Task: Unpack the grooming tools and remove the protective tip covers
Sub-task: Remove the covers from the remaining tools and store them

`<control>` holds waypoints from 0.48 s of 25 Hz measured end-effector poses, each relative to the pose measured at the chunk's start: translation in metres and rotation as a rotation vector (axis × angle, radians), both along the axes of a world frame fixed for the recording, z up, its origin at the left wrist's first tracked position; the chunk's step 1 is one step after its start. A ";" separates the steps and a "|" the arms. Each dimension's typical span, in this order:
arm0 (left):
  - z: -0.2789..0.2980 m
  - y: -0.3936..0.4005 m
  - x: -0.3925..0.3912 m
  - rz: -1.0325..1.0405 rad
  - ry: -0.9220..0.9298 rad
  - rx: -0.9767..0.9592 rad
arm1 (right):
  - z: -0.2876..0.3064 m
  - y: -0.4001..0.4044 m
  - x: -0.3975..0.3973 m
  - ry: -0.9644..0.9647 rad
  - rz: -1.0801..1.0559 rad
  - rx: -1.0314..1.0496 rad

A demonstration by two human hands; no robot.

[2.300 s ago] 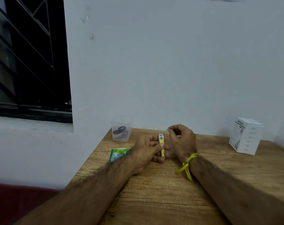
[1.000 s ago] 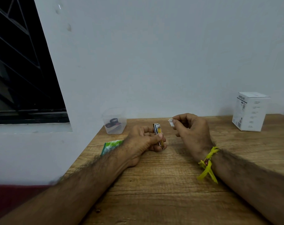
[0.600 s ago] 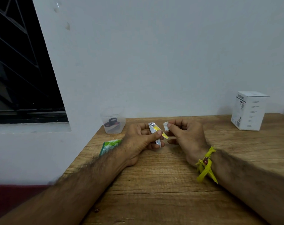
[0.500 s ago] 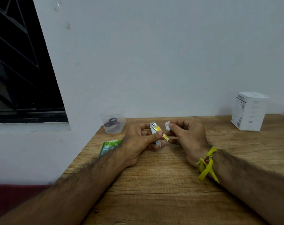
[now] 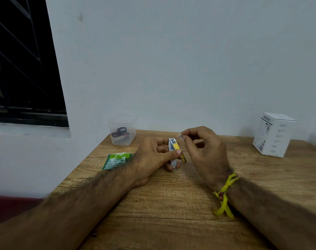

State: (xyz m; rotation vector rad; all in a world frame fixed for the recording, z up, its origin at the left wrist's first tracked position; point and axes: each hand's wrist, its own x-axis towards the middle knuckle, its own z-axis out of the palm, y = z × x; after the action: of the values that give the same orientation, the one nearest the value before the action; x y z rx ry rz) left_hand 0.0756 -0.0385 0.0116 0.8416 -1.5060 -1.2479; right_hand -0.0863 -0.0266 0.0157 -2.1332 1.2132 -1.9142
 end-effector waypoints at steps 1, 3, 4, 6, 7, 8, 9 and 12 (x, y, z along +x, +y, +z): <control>-0.001 -0.001 0.001 -0.021 -0.006 -0.006 | 0.000 -0.001 -0.001 0.064 -0.002 -0.055; -0.001 -0.003 0.001 -0.047 -0.020 -0.010 | 0.000 -0.004 -0.003 0.164 0.005 -0.128; -0.002 -0.003 0.001 -0.056 -0.025 -0.008 | 0.000 -0.005 -0.003 0.215 -0.001 -0.148; -0.002 -0.004 0.001 -0.065 -0.031 -0.012 | -0.001 -0.006 -0.001 0.335 -0.035 -0.156; -0.002 -0.004 0.001 -0.061 -0.032 -0.016 | -0.001 -0.006 0.001 0.396 -0.056 -0.149; -0.001 -0.004 0.002 -0.054 -0.033 -0.017 | -0.002 -0.006 0.001 0.448 -0.080 -0.140; -0.001 -0.004 0.002 -0.047 -0.034 -0.015 | -0.002 -0.005 0.001 0.481 -0.107 -0.132; -0.001 -0.003 0.002 -0.037 -0.032 0.004 | 0.003 -0.006 -0.005 0.403 -0.166 -0.135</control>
State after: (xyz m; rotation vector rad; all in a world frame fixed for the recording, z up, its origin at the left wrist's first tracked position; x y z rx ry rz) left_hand 0.0781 -0.0419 0.0102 0.8435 -1.5519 -1.2704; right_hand -0.0912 -0.0325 0.0183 -2.6646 1.3953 -1.7164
